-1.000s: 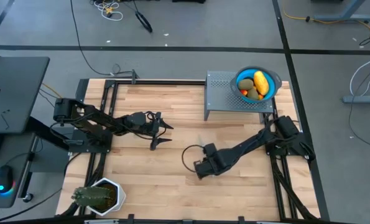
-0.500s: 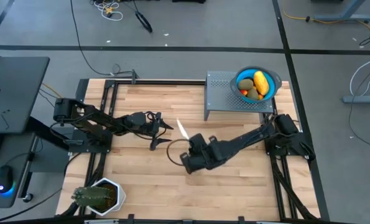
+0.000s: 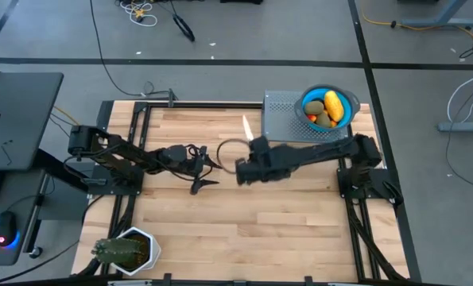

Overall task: Pick & Place Fruit
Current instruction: Put the blue table knife on the shelf

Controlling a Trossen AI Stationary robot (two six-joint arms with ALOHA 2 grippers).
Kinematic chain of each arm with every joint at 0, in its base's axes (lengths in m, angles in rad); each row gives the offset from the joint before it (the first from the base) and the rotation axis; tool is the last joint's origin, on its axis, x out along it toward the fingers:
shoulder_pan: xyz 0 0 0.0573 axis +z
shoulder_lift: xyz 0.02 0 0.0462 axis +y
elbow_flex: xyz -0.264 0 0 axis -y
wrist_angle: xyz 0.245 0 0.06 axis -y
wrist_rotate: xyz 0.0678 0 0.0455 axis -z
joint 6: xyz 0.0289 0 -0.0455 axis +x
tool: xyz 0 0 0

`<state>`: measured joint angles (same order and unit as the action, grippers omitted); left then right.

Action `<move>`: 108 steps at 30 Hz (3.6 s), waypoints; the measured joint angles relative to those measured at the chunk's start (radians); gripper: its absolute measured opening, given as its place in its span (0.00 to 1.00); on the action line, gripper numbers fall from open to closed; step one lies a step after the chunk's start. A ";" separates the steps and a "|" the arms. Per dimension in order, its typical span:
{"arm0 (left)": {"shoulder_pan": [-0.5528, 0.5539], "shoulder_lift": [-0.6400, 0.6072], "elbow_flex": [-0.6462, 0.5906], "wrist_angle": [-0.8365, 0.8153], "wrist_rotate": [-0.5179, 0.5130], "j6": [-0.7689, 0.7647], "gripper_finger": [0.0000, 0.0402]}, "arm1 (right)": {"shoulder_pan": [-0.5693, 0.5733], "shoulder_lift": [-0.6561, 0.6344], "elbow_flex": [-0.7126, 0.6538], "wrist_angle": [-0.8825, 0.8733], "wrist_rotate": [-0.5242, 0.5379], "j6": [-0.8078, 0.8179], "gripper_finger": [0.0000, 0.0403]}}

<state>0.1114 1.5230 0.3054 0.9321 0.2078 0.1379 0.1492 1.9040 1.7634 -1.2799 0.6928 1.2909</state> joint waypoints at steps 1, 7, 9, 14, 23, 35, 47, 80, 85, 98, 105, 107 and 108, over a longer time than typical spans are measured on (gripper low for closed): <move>-0.003 0.000 0.000 0.000 0.000 0.000 0.69 | -0.014 -0.017 0.001 -0.012 -0.003 -0.008 0.11; -0.020 0.000 0.000 0.000 0.000 0.000 0.69 | -0.106 -0.115 0.001 -0.058 0.000 -0.037 0.11; -0.025 0.000 0.000 0.000 0.000 0.000 0.69 | -0.143 -0.130 0.001 -0.046 -0.020 -0.073 0.11; -0.033 0.000 0.000 0.000 0.000 0.001 0.69 | -0.234 -0.141 0.001 -0.051 -0.072 -0.127 0.11; -0.034 0.000 0.000 -0.027 0.000 0.016 0.69 | -0.349 -0.140 -0.032 -0.083 -0.126 -0.159 0.11; -0.034 0.000 0.000 -0.026 0.015 0.013 0.69 | -0.412 -0.140 -0.033 -0.075 -0.131 -0.174 0.11; -0.034 0.000 0.000 -0.025 0.015 0.013 0.69 | -0.456 -0.139 -0.147 -0.022 -0.176 -0.159 0.11; -0.033 0.000 0.000 -0.023 0.019 0.013 0.69 | -0.530 -0.144 -0.172 0.046 -0.197 -0.217 0.11; -0.033 0.000 0.000 -0.023 0.019 0.013 0.69 | -0.530 -0.144 -0.172 0.050 -0.191 -0.218 0.11; -0.033 0.000 0.000 -0.024 0.030 0.008 0.69 | -0.530 -0.144 -0.172 0.058 -0.171 -0.218 0.12; -0.033 0.000 0.000 -0.024 0.041 0.000 0.69 | -0.528 -0.144 -0.172 0.062 -0.170 -0.223 0.12; -0.034 0.000 0.000 -0.024 0.041 -0.001 0.69 | -0.527 -0.144 -0.172 0.062 -0.170 -0.223 0.13; -0.033 0.000 0.000 -0.024 0.041 -0.002 0.69 | -0.527 -0.144 -0.172 0.063 -0.170 -0.223 0.14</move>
<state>0.0780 1.5230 0.3054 0.9085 0.2489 0.1364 -0.3782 1.7596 1.5917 -1.2172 0.5224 1.0676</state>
